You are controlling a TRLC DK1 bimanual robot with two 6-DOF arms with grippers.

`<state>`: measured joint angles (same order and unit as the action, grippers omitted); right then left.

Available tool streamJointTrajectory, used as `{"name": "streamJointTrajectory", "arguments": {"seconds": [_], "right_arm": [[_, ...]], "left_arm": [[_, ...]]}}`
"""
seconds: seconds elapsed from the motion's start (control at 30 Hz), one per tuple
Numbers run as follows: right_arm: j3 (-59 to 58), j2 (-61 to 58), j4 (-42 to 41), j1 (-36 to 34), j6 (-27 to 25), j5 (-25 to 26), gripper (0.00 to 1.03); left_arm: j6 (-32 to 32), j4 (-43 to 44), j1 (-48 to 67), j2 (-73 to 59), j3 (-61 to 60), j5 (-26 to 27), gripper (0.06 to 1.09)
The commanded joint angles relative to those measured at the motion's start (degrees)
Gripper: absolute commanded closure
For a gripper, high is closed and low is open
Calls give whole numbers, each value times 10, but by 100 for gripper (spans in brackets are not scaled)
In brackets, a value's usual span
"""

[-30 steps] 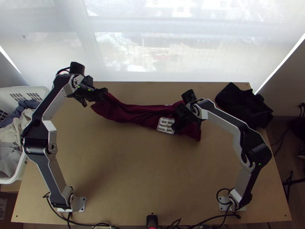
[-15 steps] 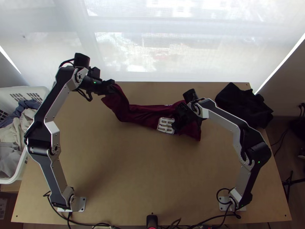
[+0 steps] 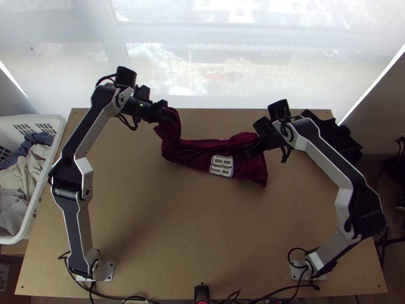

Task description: Fold the t-shirt

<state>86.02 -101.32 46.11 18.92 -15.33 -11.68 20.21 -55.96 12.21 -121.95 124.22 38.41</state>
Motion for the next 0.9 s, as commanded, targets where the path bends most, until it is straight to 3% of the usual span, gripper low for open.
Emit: {"name": "streamJointTrajectory", "arguments": {"seconds": [0.0, 0.63, 0.87], "right_arm": [[-9, 79, 43, -30, 9, -3, 5], [-76, 181, 72, -72, 16, -2, 5], [-89, 200, 77, -71, 18, -2, 5]], "left_arm": [[25, 31, 46, -39, 40, 21, 105], [101, 217, 193, -37, 44, 29, 105], [87, 282, 226, -58, 42, -26, 105]]}}
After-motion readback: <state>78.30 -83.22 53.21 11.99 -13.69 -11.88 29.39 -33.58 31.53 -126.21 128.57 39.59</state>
